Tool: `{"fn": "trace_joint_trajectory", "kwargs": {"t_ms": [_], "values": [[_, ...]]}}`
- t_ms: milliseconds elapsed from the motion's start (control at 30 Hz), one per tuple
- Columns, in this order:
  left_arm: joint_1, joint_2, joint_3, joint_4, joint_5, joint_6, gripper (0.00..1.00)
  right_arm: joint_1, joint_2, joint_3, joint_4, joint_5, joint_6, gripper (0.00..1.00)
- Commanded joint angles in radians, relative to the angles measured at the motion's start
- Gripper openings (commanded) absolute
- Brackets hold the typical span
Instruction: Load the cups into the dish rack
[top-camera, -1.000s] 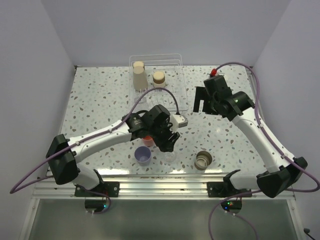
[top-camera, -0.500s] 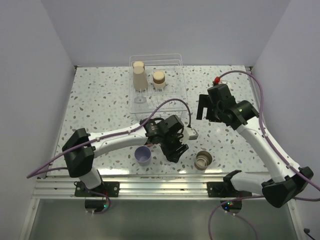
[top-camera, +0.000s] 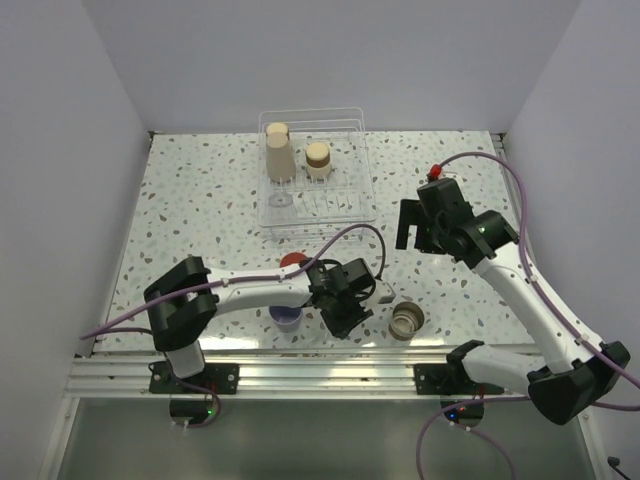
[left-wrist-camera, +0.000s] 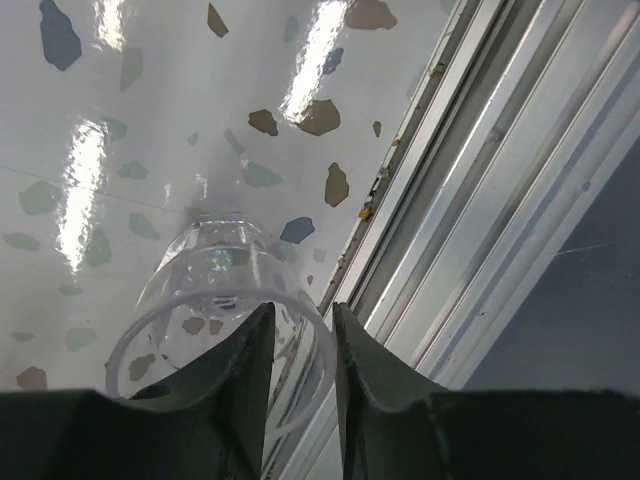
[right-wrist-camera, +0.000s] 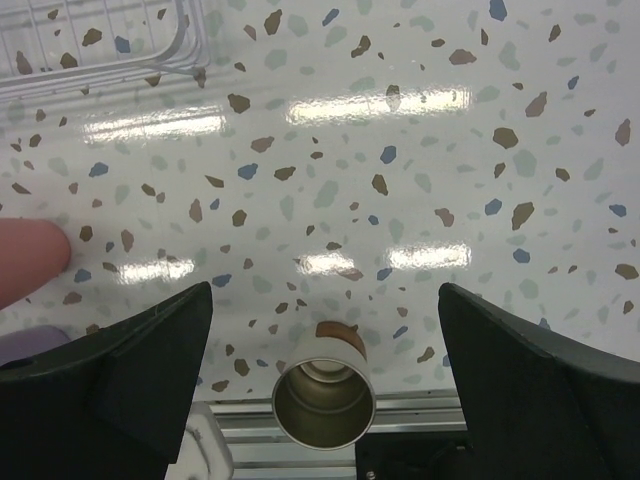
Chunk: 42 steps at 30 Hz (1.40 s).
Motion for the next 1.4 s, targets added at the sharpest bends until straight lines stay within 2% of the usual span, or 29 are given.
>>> {"fn": "trace_joint_trajectory", "kwargs": {"t_ms": [0,33,67,133,300,400,433,467,567,633,667,700,733,767,800,867,900,1000,1067,1133,1200,1367], "values": [[-0.017,0.016,-0.024,0.063,-0.061,-0.033,0.32,-0.004,-0.029,-0.01,0.021,-0.005,-0.011,0.98],[-0.025,0.018,-0.025,0.071,-0.068,-0.035,0.28,-0.006,-0.03,-0.01,0.021,-0.005,-0.012,0.98],[-0.025,0.019,-0.025,0.074,-0.074,-0.038,0.16,-0.006,-0.031,-0.008,0.021,-0.005,-0.018,0.98],[-0.025,0.015,-0.01,0.065,-0.098,-0.042,0.0,-0.006,-0.029,-0.002,0.021,-0.005,-0.024,0.98],[-0.01,-0.04,0.123,-0.011,-0.157,-0.033,0.0,-0.024,0.005,0.087,0.024,-0.028,-0.027,0.98],[0.067,-0.082,0.223,-0.038,-0.119,-0.029,0.0,-0.066,0.051,0.203,0.035,-0.104,-0.027,0.98],[0.131,-0.096,0.244,-0.038,-0.099,-0.032,0.0,-0.087,0.061,0.237,0.043,-0.14,-0.026,0.98],[0.168,-0.109,0.266,-0.033,-0.076,-0.038,0.0,-0.115,0.075,0.3,0.066,-0.242,-0.014,0.98],[0.326,-0.169,0.312,0.063,0.053,-0.062,0.0,-0.228,0.129,0.402,0.133,-0.399,0.031,0.98],[0.453,-0.191,0.314,0.196,0.209,-0.104,0.0,-0.233,0.192,0.459,0.158,-0.518,0.052,0.98],[0.496,-0.195,0.302,0.261,0.272,-0.18,0.0,-0.235,0.209,0.499,0.193,-0.56,0.095,0.98],[0.534,-0.208,0.257,0.441,0.399,-0.234,0.0,-0.239,0.225,0.506,0.225,-0.657,0.126,0.98],[0.608,-0.212,0.222,0.556,0.462,-0.303,0.0,-0.242,0.236,0.504,0.266,-0.709,0.164,0.98],[0.639,-0.215,0.185,0.696,0.519,-0.464,0.0,-0.248,0.25,0.484,0.369,-0.755,0.249,0.98],[0.665,-0.215,0.115,0.958,0.602,-0.551,0.0,-0.248,0.258,0.472,0.42,-0.799,0.296,0.98],[0.719,-0.197,0.072,1.175,0.642,-0.761,0.0,-0.25,0.281,0.432,0.569,-0.896,0.429,0.97],[0.728,-0.167,0.062,1.318,0.67,-0.812,0.0,-0.251,0.287,0.415,0.619,-0.916,0.469,0.96],[0.74,-0.108,0.076,1.508,0.702,-0.941,0.0,-0.248,0.308,0.372,0.731,-0.956,0.569,0.95],[0.746,-0.087,0.081,1.588,0.71,-1.031,0.0,-0.25,0.316,0.371,0.742,-0.953,0.58,0.95],[0.757,-0.053,0.074,1.738,0.707,-1.137,0.0,-0.248,0.328,0.375,0.739,-0.942,0.574,0.95],[0.763,-0.038,0.074,1.835,0.702,-1.187,0.0,-0.25,0.335,0.369,0.747,-0.939,0.585,0.95],[0.771,-0.008,0.081,1.917,0.696,-1.253,0.0,-0.248,0.344,0.338,0.804,-0.941,0.637,0.91]]}}
